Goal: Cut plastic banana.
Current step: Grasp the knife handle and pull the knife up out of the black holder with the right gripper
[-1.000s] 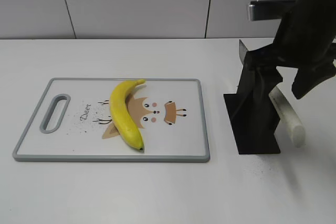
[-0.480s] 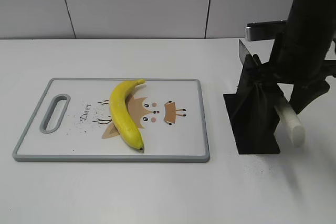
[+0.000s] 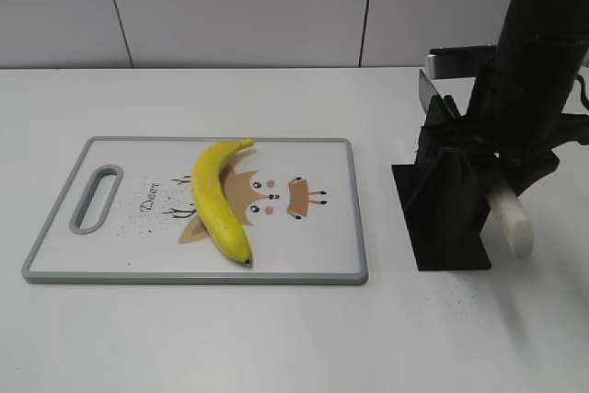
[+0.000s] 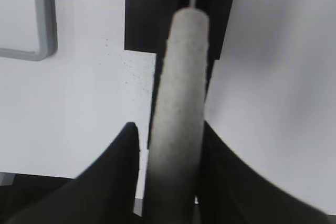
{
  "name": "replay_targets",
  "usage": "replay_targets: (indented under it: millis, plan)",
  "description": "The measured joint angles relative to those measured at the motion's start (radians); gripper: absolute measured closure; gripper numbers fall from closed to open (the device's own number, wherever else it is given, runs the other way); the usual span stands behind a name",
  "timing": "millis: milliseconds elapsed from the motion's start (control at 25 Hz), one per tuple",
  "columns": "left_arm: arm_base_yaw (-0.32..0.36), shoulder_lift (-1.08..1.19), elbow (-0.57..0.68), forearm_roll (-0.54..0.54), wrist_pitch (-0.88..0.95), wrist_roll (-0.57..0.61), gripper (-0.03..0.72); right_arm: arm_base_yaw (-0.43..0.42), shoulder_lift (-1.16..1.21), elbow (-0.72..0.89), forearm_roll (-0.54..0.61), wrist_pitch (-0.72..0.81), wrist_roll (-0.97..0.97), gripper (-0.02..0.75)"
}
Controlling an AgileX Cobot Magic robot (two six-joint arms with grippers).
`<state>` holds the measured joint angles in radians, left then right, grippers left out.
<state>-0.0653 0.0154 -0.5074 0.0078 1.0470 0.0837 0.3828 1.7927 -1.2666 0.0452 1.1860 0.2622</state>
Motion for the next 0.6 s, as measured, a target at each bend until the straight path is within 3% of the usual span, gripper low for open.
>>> replay_targets:
  millis: [120,600]
  plan:
    - [0.0,0.0,0.0,0.0,0.0,0.0,0.097,0.0,0.0,0.0,-0.006,0.0,0.0,0.541]
    - [0.0,0.0,0.0,0.0,0.0,0.0,0.097,-0.001,-0.028,0.018,0.001,-0.02,-0.013,0.541]
